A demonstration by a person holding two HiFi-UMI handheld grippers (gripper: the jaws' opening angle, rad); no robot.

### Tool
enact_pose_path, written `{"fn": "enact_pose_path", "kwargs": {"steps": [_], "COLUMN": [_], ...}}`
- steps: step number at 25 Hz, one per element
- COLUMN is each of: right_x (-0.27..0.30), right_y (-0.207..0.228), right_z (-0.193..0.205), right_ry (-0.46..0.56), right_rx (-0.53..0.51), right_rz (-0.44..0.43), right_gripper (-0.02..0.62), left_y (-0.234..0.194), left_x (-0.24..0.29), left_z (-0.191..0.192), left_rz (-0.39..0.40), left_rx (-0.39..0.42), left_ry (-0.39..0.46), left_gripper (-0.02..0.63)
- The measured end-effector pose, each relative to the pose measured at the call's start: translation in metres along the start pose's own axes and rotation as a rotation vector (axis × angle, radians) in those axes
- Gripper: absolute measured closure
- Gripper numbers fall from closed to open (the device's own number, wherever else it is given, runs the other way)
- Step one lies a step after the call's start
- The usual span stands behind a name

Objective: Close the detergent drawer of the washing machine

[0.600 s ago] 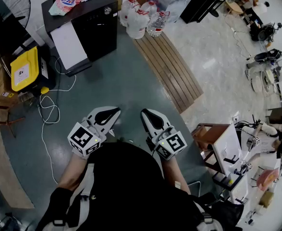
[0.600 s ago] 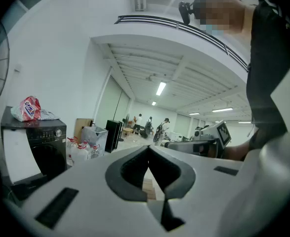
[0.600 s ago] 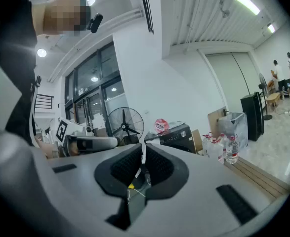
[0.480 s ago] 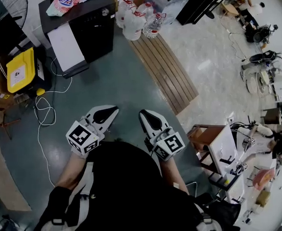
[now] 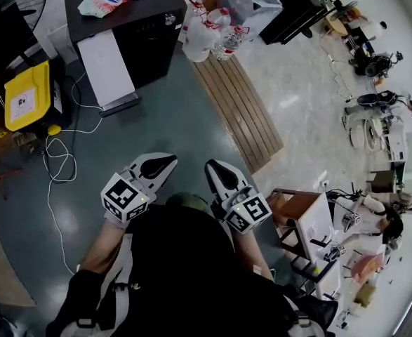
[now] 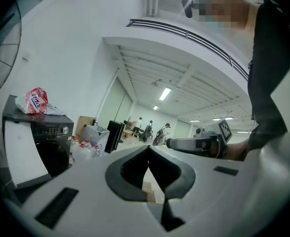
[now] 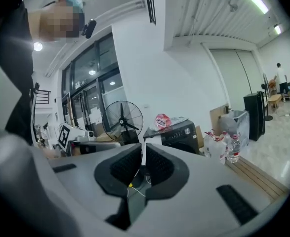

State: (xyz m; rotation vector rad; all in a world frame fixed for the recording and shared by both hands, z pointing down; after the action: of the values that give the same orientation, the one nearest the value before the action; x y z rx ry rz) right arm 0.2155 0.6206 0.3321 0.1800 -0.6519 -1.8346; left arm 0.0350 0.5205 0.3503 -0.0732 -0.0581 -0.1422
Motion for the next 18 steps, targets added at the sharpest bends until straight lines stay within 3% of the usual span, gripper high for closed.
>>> {"fn": "enact_pose_path", "kwargs": {"steps": [9,18], "right_x": [0.065,0.146], "right_y": [0.008,0.044], "right_z": [0.0,-0.023], "right_ry": [-0.046,-0.116], "right_rx": [0.024,0.045], "right_rz": [0.005,-0.083], "right_gripper": [0.558,0.558], "left_y": [-0.056,-0.117], "left_x": [-0.035,-0.033], "left_z": [0.025,0.037], "left_rz": [-0.084,-0.202], "left_rx": [-0.052,-0.094], "left_ry": [-0.018,-0.055], "left_gripper": [0.595,0.595]}}
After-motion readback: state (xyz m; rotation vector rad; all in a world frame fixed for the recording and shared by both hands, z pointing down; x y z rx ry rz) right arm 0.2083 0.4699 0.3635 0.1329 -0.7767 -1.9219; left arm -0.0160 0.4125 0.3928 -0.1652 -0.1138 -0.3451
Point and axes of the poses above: the fingertips, and each gripper's own axes: x forward along the fingers, y to its right, z out of its underside, the point moved 8 cm from there along -x, backward along the fingers, and after that the axes turned 14 degrees about x, right-handed, at the moved point
